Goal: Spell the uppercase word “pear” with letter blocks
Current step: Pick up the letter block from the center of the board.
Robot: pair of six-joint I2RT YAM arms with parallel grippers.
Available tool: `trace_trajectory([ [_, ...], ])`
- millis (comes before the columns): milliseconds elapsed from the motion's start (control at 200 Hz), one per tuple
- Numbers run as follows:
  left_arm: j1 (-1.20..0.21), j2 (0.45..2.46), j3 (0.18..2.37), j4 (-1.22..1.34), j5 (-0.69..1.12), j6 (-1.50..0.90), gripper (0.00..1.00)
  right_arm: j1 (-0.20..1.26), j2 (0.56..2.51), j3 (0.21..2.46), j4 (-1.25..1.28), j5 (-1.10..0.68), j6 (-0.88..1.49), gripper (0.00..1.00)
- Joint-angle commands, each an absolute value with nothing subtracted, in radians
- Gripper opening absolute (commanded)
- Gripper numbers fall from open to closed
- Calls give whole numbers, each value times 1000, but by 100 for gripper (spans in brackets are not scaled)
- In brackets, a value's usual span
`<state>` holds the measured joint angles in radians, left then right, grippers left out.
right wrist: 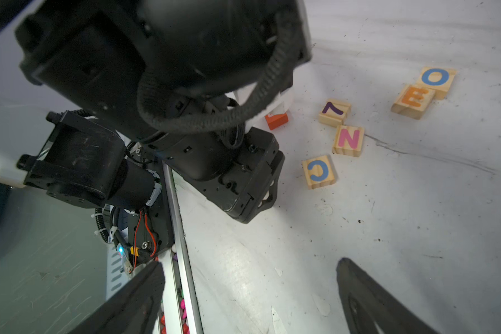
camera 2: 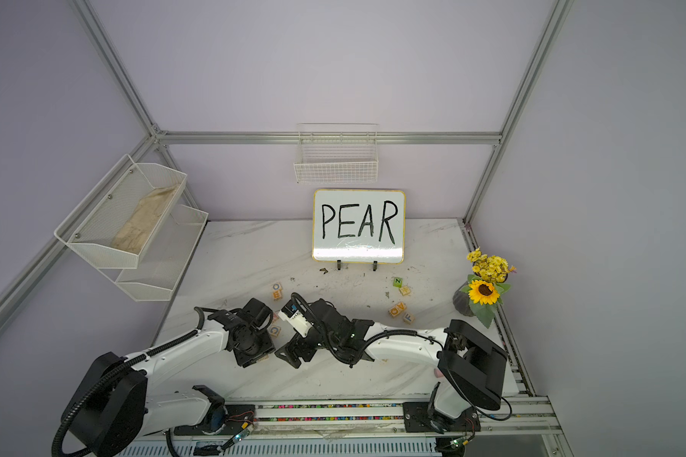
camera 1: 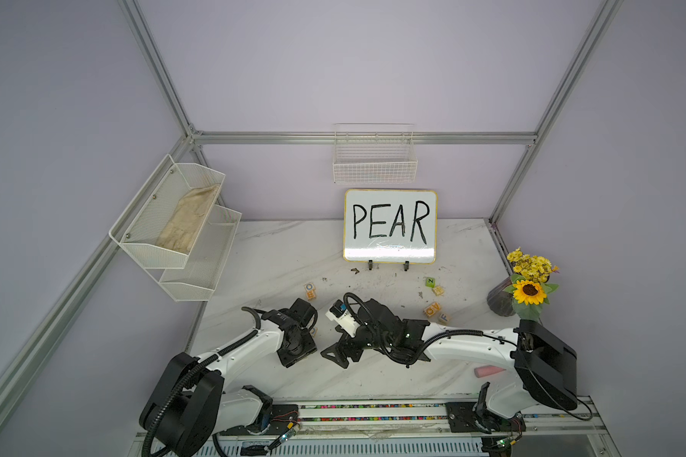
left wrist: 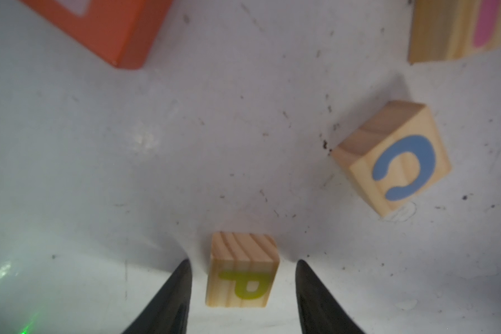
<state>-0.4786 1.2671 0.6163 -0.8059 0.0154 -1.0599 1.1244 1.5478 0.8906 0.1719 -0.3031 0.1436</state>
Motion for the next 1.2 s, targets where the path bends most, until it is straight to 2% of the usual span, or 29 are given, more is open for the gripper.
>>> trace_trajectory([
  [0, -480, 1290, 625, -800, 5, -1029, 54, 1140, 1543, 914, 186, -279, 106, 95],
  [515, -480, 1305, 647, -807, 4, -1032, 48, 1200, 1576, 934, 178, -226, 48, 94],
  [635, -480, 1310, 659, -807, 10, -1041, 43, 1203, 1572, 930, 179, -207, 45, 94],
  [830, -480, 1317, 669, -807, 14, -1054, 43, 1205, 1565, 901, 226, -196, 38, 93],
  [1195, -479, 1317, 683, -803, 61, -1086, 44, 1333, 1592, 766, 446, 80, -52, 92],
])
